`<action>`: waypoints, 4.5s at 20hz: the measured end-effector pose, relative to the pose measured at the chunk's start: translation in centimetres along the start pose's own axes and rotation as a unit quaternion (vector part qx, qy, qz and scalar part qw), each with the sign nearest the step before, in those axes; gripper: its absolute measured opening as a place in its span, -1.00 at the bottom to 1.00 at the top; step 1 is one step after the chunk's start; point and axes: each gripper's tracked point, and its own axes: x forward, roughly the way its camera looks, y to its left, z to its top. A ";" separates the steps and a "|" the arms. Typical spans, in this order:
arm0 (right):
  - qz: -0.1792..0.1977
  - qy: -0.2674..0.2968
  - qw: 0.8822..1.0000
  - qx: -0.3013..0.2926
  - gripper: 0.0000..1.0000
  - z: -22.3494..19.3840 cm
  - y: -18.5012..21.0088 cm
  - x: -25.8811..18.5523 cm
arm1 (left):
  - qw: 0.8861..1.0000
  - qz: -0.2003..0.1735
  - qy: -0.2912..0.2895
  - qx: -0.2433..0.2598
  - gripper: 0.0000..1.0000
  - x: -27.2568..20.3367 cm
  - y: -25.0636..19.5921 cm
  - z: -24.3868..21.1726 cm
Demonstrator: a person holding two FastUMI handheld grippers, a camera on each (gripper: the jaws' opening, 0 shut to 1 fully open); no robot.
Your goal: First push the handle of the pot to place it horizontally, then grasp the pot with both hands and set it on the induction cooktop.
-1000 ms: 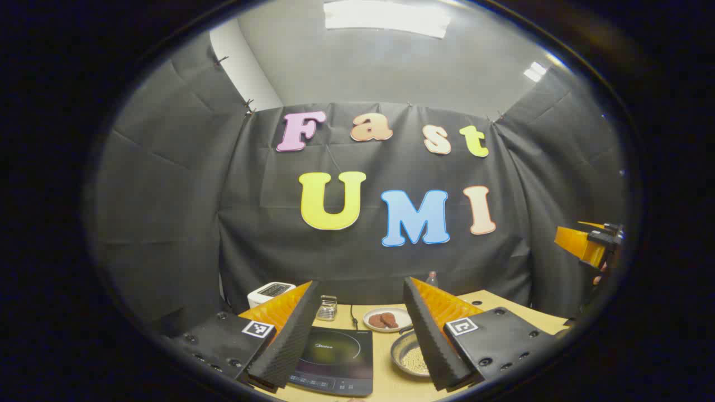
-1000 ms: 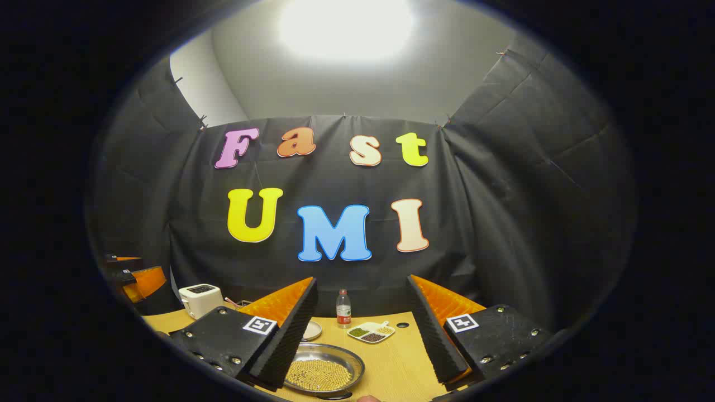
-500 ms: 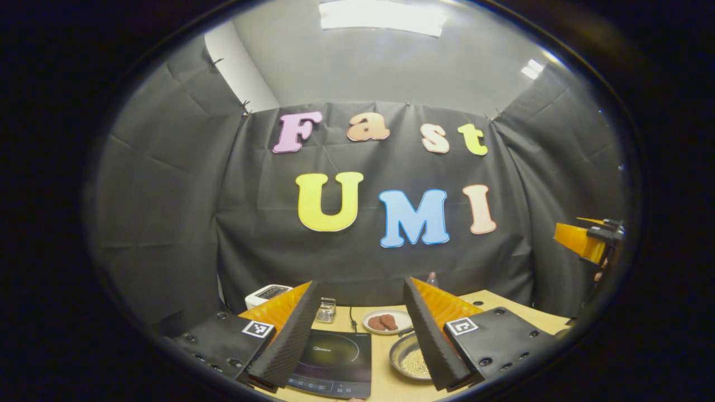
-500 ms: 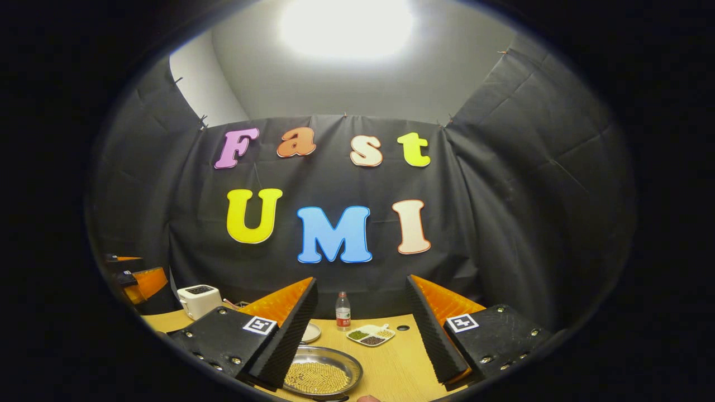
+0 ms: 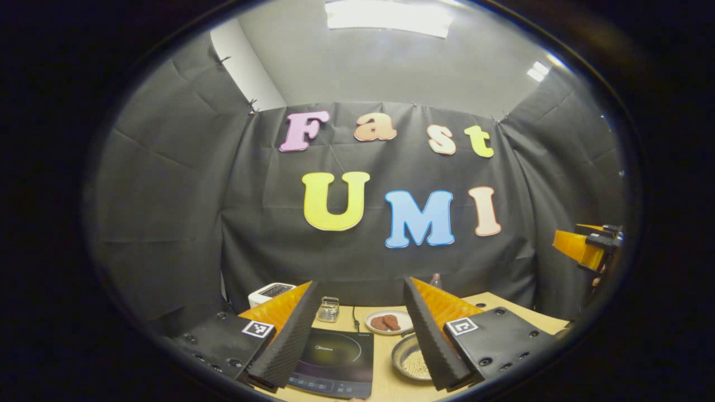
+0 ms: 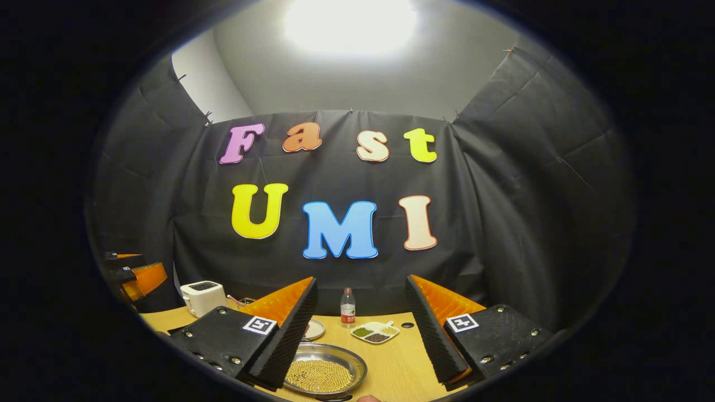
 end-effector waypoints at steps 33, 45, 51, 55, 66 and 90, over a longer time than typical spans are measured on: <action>0.159 0.217 0.963 -0.030 -0.91 -13.3 14.0 -2.8 | 1.000 0.011 -0.009 0.004 0.86 0.1 10.8 -1.5; 0.295 0.378 0.875 -0.061 -0.91 -24.9 16.0 -5.2 | 0.999 0.047 0.013 0.019 0.92 2.7 9.7 -3.0; 0.344 0.450 0.820 -0.083 -0.91 -29.2 15.0 -7.1 | 0.997 0.068 0.026 0.016 0.87 4.4 8.3 -4.0; 0.363 0.500 0.783 -0.074 -0.91 -31.8 13.9 -7.9 | 0.996 0.082 0.026 0.019 0.99 5.3 7.5 -4.0; 0.349 0.559 0.749 -0.068 -0.98 -34.8 10.0 -8.5 | 0.996 0.082 0.039 0.018 0.97 8.1 3.9 -5.2; 0.227 0.558 0.793 -0.092 -0.99 -37.3 -2.3 -1.2 | 0.996 0.053 0.065 0.024 0.97 11.1 -3.2 -8.0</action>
